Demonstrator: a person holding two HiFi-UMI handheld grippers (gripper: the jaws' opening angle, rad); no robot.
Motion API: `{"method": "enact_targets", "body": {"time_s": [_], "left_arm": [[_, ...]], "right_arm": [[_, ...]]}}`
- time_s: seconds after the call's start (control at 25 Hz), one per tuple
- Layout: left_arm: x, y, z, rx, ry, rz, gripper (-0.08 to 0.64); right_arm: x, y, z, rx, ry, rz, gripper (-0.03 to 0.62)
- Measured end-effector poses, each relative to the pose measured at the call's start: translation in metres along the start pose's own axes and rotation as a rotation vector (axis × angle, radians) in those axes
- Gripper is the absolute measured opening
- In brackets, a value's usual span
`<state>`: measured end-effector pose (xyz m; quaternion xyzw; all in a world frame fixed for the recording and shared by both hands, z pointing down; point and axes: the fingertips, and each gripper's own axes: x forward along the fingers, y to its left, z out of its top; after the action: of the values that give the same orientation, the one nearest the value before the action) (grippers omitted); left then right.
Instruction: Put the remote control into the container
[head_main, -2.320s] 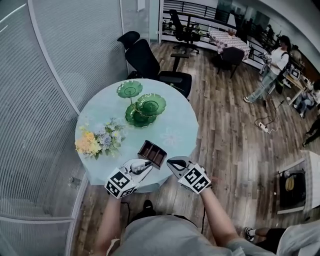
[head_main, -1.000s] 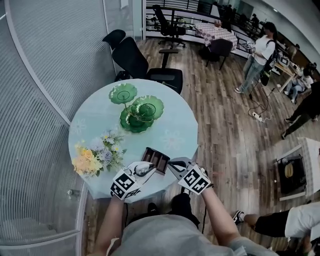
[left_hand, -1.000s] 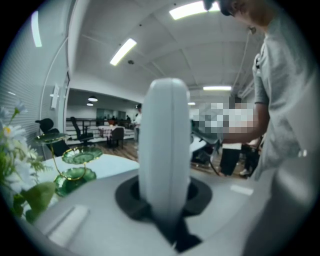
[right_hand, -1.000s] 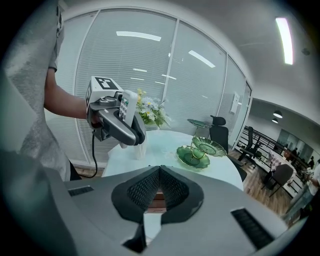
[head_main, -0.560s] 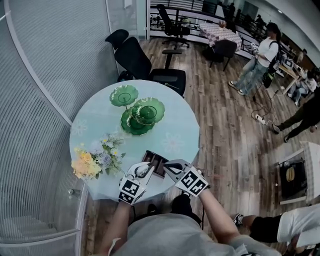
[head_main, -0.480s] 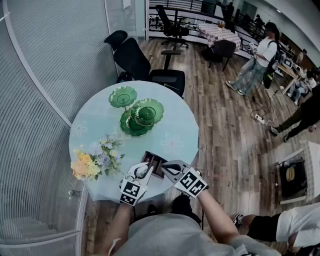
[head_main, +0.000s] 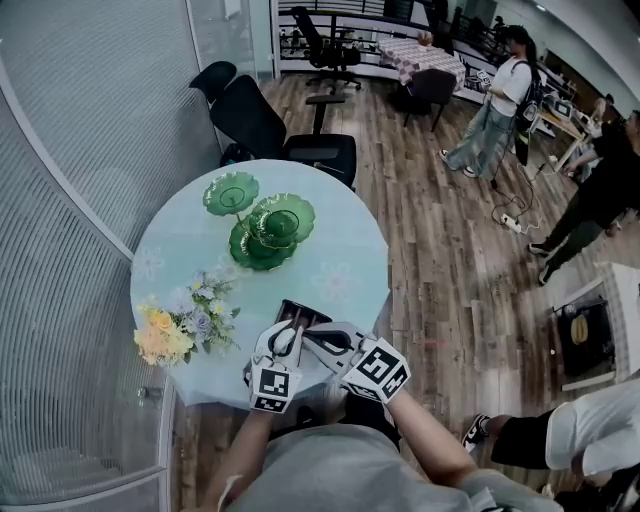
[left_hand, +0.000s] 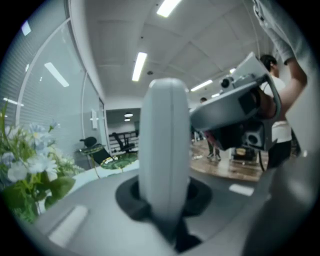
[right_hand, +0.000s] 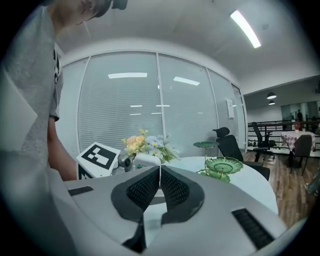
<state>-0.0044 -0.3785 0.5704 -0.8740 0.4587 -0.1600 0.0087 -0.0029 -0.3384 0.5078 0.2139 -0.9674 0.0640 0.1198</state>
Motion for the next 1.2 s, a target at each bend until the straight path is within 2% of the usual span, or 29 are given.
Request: {"method": "enact_targets", "body": {"time_s": [0.08,0.16,0.2,0.4,0.6,0.8,1.04,1.2], "left_arm": [[0.0,-0.004,0.0,0.003,-0.003,-0.007,0.038],[0.0,-0.007,0.0,0.005,-0.003,-0.019,0.038],[0.0,-0.009,0.0,0.008,-0.002,-0.024,0.038],[0.002,-0.008,-0.001,0.052,0.02,0.008,0.037],[0.002,0.003,0.006,0.116,0.031,0.1,0.037],[0.003,0.012,0.005,0.162,0.046,0.157,0.037],[0.005,0.019,-0.002,0.213,0.065,0.18,0.037],[0.008,0.016,-0.004,0.239,0.065,0.177,0.038]], "right_arm": [[-0.001,0.005,0.007,0.015,-0.041,0.003,0.025],[0.0,0.01,0.011,0.028,-0.072,0.019,0.146],[0.0,0.012,0.013,0.037,-0.084,0.027,0.171],[0.01,0.021,0.015,0.083,-0.09,0.066,0.23],[0.02,0.02,0.014,0.145,-0.078,0.054,0.25],[0.03,0.015,0.01,0.207,-0.064,0.058,0.25],[0.035,0.013,0.004,0.23,-0.046,0.082,0.249],[0.033,0.012,0.001,0.209,-0.043,0.085,0.249]]}}
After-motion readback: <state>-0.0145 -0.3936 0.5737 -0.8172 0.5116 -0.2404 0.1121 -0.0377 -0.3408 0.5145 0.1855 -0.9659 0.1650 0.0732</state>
